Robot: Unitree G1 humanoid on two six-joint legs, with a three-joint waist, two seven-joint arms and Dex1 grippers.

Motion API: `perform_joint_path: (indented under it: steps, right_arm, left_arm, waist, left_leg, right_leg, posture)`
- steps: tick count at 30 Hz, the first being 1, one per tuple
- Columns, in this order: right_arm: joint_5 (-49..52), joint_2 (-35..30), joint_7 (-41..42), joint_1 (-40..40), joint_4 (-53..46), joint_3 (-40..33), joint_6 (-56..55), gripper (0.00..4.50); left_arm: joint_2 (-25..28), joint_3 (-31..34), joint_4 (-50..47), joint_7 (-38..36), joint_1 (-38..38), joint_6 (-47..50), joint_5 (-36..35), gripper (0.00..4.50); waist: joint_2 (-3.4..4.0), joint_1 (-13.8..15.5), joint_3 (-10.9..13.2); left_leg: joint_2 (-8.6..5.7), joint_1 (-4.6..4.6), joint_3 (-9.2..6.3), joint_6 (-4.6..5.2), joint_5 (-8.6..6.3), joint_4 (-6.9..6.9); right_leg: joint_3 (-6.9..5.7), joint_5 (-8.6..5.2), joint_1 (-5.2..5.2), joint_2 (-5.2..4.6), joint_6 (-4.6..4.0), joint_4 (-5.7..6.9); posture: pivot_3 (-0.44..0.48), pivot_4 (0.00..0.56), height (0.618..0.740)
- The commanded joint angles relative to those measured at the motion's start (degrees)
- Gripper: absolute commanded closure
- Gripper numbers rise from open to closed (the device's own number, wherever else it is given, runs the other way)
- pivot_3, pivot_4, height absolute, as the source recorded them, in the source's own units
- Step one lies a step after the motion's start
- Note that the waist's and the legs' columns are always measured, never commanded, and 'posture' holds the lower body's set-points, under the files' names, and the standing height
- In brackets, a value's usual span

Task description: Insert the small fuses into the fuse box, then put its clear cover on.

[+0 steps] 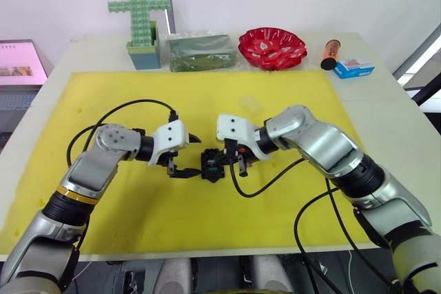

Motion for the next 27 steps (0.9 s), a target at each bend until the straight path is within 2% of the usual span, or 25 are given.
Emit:
perform_joint_path:
  steps: [1,27]
  right_arm:
    - [-0.88,-0.49,0.09,-0.54,0.33,-0.28,0.34,4.50]
    - [-0.19,-0.35,0.33,-1.77,-0.95,-1.40,1.74,4.50]
  left_arm:
    - [-0.11,0.95,-1.12,0.40,-0.22,-0.82,0.14,0.03]
    - [-0.35,0.87,-1.05,0.46,0.10,-1.12,0.62,0.03]
  waist:
    - [0.00,0.00,0.00]
    - [0.00,0.03,0.00]
  left_leg:
    - [0.00,0.00,0.00,0.00,0.00,0.00]
    - [0.00,-0.01,0.00,0.00,0.00,0.00]
  right_leg:
    - [0.00,0.00,0.00,0.00,0.00,0.00]
    - [0.00,0.00,-0.01,0.00,0.00,-0.01]
  posture:
    - [0.000,0.150,0.740]
    - [0.000,0.150,0.740]
